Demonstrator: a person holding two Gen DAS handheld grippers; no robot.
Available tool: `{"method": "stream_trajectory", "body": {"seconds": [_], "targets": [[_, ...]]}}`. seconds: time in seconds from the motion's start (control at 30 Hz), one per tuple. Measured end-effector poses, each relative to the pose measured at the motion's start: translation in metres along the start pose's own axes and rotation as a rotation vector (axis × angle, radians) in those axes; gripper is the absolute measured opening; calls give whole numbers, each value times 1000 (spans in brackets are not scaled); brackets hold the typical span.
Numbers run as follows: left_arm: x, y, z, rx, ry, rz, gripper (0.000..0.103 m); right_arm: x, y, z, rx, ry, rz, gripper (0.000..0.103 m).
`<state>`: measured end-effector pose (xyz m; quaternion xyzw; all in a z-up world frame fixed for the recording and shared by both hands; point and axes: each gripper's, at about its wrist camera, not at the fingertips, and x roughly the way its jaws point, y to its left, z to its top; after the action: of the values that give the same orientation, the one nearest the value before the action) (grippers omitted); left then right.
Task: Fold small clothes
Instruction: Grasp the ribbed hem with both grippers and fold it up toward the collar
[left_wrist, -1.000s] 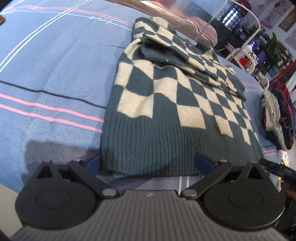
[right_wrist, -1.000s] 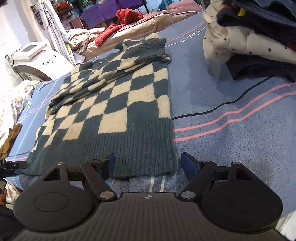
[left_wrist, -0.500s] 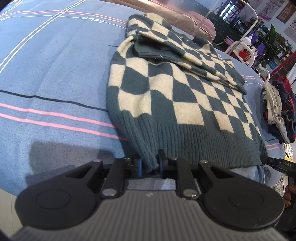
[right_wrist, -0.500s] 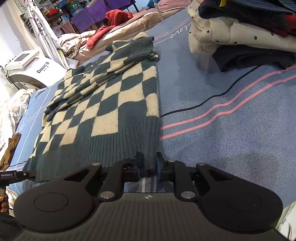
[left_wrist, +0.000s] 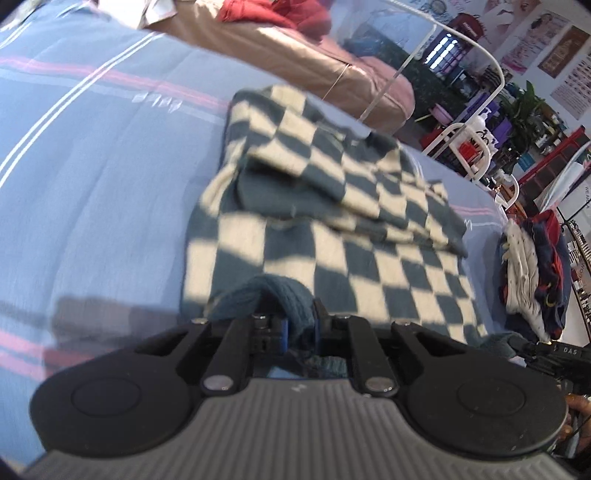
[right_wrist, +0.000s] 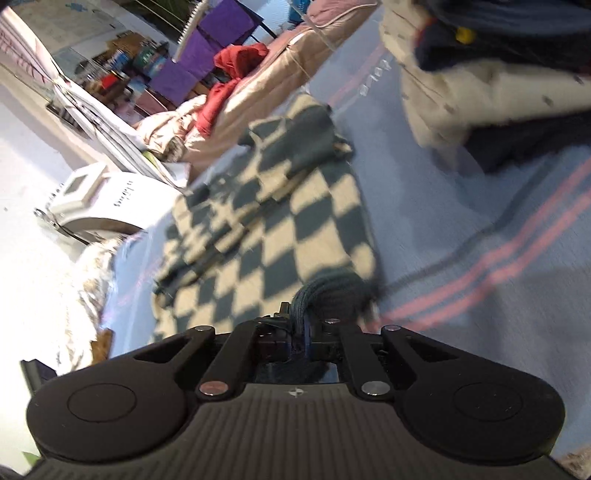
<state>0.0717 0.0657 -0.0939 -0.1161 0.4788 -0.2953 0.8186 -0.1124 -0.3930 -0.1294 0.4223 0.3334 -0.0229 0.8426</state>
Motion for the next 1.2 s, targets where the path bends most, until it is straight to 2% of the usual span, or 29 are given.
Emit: {"method": "stream_trajectory", "body": {"seconds": [0.1, 0.27, 0.33, 0.4, 0.57, 0.77, 0.83, 0.93, 0.97, 1.0, 1.03, 1.07, 1.1, 1.13, 1.17, 1.2], "targets": [[15, -8, 42, 49, -30, 37, 11, 21, 13, 36, -29, -21, 15, 10], [50, -17, 122, 107, -93, 96, 11, 71, 38, 116, -91, -81, 8, 10], [65, -20, 154, 127, -118, 128, 11, 92, 44, 147, -86, -117, -19, 10], [82, -21, 188, 136, -142, 160, 11, 114, 47, 177, -69, -113, -33, 10], [132, -24, 246, 154, -126, 204, 11, 159, 47, 214, -72, -151, -147, 10], [189, -19, 262, 176, -76, 255, 11, 197, 32, 220, -114, -135, -238, 10], [203, -11, 262, 162, -51, 266, 14, 205, 26, 219, -119, -126, -265, 10], [220, -11, 251, 249, -32, 329, 25, 213, 17, 216, -112, -119, -278, 11], [225, -17, 246, 304, -31, 363, 35, 217, 16, 215, -116, -111, -277, 12], [227, -23, 242, 355, -38, 405, 57, 220, 16, 214, -123, -97, -274, 16], [229, -29, 238, 396, -50, 466, 73, 221, 16, 214, -133, -99, -278, 20], [230, -37, 235, 442, -71, 562, 103, 220, 18, 214, -142, -109, -280, 27], [231, -42, 233, 483, -97, 628, 103, 218, 19, 213, -150, -117, -278, 34], [230, -47, 231, 525, -119, 664, 103, 219, 22, 214, -166, -119, -275, 54], [228, -54, 230, 560, -136, 676, 103, 218, 25, 215, -190, -122, -279, 88], [226, -58, 229, 578, -140, 676, 103, 214, 29, 214, -213, -134, -299, 103]]}}
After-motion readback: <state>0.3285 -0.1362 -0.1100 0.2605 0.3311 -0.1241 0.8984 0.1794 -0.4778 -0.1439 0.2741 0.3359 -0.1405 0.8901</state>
